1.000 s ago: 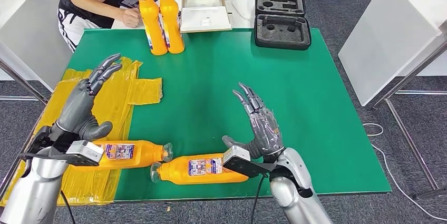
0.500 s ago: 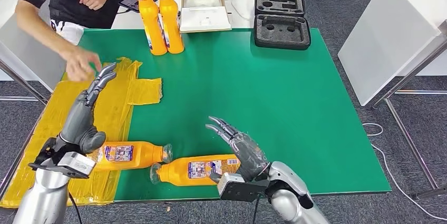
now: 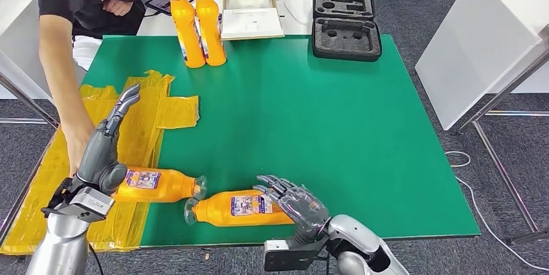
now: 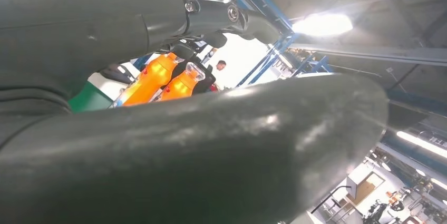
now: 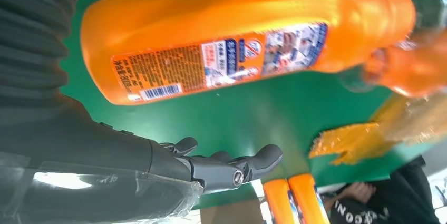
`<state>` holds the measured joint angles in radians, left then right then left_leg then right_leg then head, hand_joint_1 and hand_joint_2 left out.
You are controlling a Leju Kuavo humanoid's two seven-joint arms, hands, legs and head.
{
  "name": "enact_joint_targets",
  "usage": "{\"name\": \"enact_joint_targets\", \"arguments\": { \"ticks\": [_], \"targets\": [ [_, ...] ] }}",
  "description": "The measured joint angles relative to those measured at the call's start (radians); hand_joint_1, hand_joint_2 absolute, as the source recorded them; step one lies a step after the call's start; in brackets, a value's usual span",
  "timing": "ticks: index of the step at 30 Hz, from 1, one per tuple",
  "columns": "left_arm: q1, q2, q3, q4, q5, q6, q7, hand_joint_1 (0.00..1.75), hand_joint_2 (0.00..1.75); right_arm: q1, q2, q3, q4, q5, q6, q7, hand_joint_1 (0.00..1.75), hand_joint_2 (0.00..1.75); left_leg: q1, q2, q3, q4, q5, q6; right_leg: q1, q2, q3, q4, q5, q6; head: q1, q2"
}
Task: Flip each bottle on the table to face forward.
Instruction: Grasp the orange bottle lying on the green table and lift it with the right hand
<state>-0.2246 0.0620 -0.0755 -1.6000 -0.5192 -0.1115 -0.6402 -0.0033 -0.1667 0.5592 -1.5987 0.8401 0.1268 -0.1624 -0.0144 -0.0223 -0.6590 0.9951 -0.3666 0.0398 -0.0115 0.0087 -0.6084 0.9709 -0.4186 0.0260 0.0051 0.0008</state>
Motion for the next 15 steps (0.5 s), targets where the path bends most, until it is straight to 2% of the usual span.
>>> {"name": "enact_joint_targets", "arguments": {
  "ticks": [15],
  "targets": [
    [0.033, -0.029, 0.023, 0.010, 0.009, -0.009, 0.001, 0.00, 0.00, -0.021, -0.032, 0.025, 0.076, 0.197, -0.055, 0.145, 0.00, 1.75, 0.000, 0.000, 0.000, 0.000, 0.000, 0.000, 0.000, 0.000, 0.000, 0.000, 0.000, 0.000, 0.000, 0.000]
  ]
}}
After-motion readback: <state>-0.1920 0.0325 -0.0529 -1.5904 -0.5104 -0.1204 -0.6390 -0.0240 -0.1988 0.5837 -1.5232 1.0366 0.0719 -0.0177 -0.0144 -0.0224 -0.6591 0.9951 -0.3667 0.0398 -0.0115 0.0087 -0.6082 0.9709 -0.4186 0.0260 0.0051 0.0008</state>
